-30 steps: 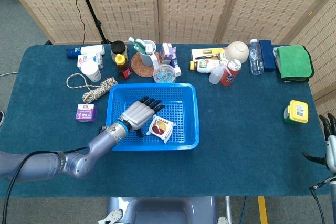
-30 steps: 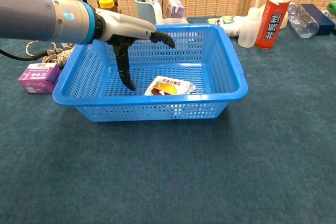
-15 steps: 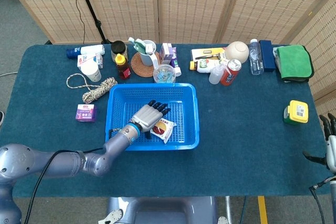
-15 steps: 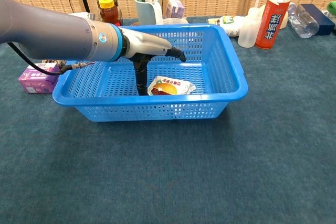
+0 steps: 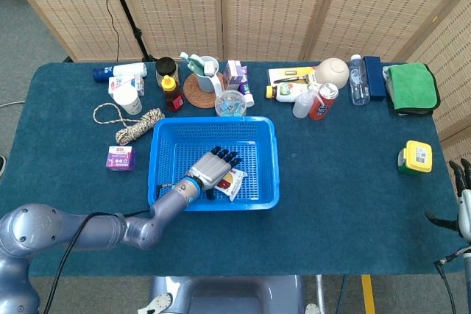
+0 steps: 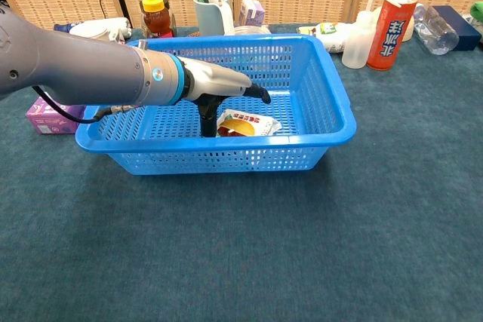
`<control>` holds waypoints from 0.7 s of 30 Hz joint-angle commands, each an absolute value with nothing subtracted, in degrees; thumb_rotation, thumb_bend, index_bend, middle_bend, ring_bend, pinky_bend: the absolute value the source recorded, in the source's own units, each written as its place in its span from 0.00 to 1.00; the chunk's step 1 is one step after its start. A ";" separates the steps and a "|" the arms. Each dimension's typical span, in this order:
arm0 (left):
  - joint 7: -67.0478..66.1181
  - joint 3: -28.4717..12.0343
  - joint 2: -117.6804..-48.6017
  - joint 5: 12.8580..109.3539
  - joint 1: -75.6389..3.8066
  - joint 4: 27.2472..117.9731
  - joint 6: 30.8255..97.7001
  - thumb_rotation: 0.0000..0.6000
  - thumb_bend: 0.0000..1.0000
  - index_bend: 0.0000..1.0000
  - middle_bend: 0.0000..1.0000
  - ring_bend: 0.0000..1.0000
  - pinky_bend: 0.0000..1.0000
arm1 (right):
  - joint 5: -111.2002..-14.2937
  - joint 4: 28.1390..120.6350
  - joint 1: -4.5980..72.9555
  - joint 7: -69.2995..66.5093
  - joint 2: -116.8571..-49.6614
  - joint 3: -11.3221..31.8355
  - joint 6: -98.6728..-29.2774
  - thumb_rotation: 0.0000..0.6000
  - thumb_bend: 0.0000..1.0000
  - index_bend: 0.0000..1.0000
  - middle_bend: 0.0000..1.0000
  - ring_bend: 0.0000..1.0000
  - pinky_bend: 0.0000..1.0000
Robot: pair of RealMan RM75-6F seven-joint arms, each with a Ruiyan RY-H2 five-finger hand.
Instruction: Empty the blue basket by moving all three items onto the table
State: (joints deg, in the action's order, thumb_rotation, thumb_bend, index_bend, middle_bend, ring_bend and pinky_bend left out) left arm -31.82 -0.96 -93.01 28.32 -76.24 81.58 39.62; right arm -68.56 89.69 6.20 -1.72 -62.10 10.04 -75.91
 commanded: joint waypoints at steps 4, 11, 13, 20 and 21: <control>-32.57 -0.70 -94.57 27.91 -76.21 80.85 40.98 1.00 0.00 0.00 0.00 0.00 0.00 | -68.43 89.53 6.28 -1.73 -62.16 10.07 -75.70 1.00 0.00 0.00 0.00 0.00 0.00; -32.02 -1.57 -96.59 31.50 -74.67 79.11 44.26 1.00 0.01 0.00 0.00 0.03 0.10 | -68.44 89.45 6.29 -1.89 -62.13 10.06 -75.60 1.00 0.00 0.00 0.00 0.00 0.00; -32.24 -1.65 -96.76 31.40 -74.53 78.91 44.01 1.00 0.02 0.01 0.01 0.07 0.14 | -68.46 89.45 6.28 -1.86 -62.12 10.07 -75.66 1.00 0.00 0.00 0.00 0.00 0.00; -33.79 -1.77 -97.00 29.75 -74.89 78.74 43.30 1.00 0.05 0.20 0.15 0.22 0.30 | -68.48 89.52 6.25 -1.82 -62.09 10.04 -75.69 1.00 0.00 0.00 0.00 0.00 0.00; -34.01 -1.80 -97.03 29.56 -74.91 78.72 43.30 1.00 0.06 0.25 0.20 0.26 0.34 | -68.48 89.51 6.25 -1.81 -62.10 10.05 -75.71 1.00 0.00 0.00 0.00 0.00 0.00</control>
State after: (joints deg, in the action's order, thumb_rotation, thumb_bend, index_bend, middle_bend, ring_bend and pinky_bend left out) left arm -33.93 -1.78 -97.01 29.63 -74.89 78.73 43.32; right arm -68.47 89.51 6.25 -1.82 -62.09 10.05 -75.71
